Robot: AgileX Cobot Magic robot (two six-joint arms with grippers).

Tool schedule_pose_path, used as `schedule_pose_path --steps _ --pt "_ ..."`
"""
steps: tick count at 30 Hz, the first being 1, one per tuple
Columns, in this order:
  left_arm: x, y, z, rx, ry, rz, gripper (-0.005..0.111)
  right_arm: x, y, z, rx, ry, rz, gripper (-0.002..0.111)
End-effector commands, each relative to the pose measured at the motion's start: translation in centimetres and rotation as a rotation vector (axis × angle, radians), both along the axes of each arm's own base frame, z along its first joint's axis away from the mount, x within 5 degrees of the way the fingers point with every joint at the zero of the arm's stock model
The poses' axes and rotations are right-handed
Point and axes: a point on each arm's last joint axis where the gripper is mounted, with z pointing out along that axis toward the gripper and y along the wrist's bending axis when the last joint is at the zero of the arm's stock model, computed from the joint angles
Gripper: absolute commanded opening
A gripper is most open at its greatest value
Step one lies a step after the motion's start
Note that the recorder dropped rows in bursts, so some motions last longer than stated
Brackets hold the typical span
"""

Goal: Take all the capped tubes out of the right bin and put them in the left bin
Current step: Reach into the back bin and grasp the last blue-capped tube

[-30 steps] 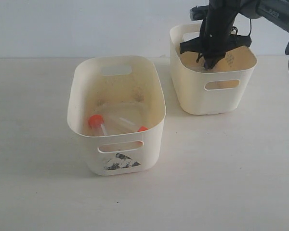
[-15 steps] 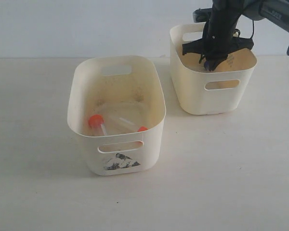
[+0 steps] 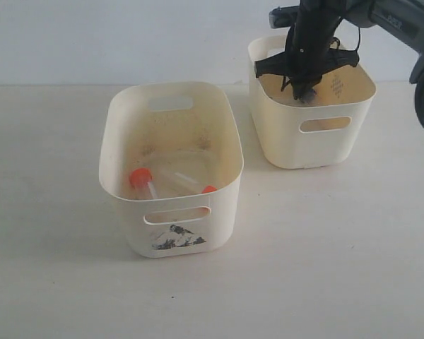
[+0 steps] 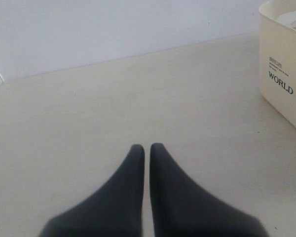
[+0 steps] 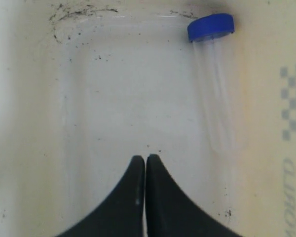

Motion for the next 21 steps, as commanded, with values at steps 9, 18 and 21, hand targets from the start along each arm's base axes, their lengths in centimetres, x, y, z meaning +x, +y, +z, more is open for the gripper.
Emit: schedule_pose_path --steps 9,18,21 --pt "0.0 0.0 0.2 -0.013 -0.007 0.000 0.004 0.9 -1.4 1.6 0.008 -0.064 -0.029 -0.001" --pt "0.0 0.0 0.2 -0.013 -0.007 0.000 0.004 1.1 -1.3 -0.4 0.015 -0.024 -0.029 -0.001" --pt "0.0 0.0 0.2 -0.013 -0.007 0.000 0.004 1.2 -1.2 -1.1 0.013 -0.009 -0.025 -0.001"
